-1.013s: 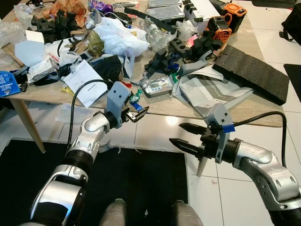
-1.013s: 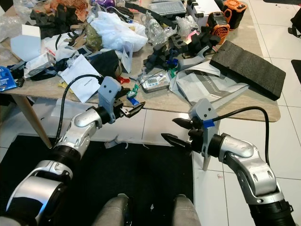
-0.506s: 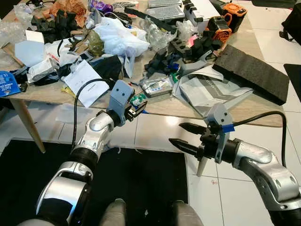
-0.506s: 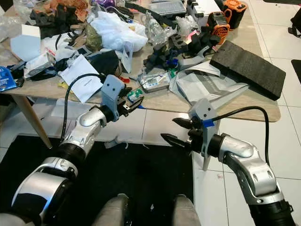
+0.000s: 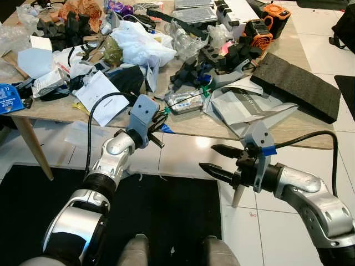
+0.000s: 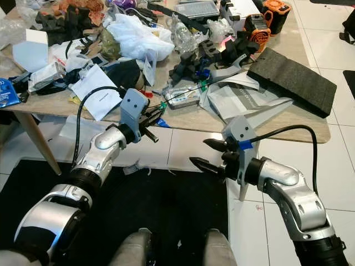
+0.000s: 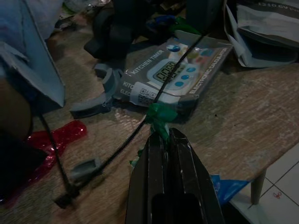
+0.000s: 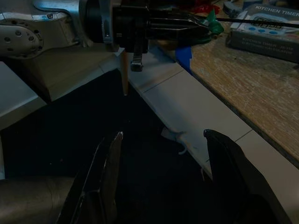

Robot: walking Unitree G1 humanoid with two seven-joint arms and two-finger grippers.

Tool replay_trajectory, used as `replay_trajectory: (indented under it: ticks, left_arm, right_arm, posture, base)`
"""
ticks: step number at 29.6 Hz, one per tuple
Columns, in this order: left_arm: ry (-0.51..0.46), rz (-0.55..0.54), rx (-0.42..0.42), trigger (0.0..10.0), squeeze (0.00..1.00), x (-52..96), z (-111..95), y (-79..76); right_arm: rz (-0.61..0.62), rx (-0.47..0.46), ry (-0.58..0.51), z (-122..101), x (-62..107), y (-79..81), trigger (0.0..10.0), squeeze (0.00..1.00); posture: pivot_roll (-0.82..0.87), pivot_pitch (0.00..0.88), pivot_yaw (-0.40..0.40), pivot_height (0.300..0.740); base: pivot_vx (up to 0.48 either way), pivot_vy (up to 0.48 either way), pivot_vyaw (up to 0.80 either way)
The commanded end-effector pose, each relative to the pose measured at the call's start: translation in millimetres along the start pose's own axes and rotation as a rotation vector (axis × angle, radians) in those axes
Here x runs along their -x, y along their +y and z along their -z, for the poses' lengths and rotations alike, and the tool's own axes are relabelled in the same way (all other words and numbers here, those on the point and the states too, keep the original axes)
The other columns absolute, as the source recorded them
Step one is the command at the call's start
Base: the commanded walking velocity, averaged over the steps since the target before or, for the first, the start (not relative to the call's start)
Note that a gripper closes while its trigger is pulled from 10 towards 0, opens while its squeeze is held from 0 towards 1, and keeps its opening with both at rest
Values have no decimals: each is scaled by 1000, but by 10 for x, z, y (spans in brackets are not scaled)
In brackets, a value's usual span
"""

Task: Picking trash to rubbish bin

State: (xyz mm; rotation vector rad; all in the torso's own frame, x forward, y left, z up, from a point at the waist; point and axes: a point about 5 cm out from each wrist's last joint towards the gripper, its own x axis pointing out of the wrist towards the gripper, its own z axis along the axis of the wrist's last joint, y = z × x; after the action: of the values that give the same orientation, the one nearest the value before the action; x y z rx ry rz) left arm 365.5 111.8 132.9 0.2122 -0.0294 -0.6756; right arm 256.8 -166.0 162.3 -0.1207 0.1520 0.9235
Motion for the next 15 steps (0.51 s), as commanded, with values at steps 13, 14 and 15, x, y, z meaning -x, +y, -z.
replay_trajectory:
  ticks: [13,14,15]
  left_arm:
    - [-238,-13,262,10000,0,339,-42,241]
    - [-238,-13,262,10000,0,339,-42,241]
    - [-257,-32,252,10000,0,425,-27,269]
  right_arm:
    - [-30,-13,-58,-67,-96,64,10000,0]
    - [-30,-13,-58,-67,-96,64,10000,0]
    - [-30,-22,-73,-75,-126,64,10000,0]
  posture:
    - [-65,164,48,740]
    - [-65,164,48,740]
    - [-55,157,40,740]
  base:
    - [0,0,0]
    - [0,0,0]
    - [0,0,0]
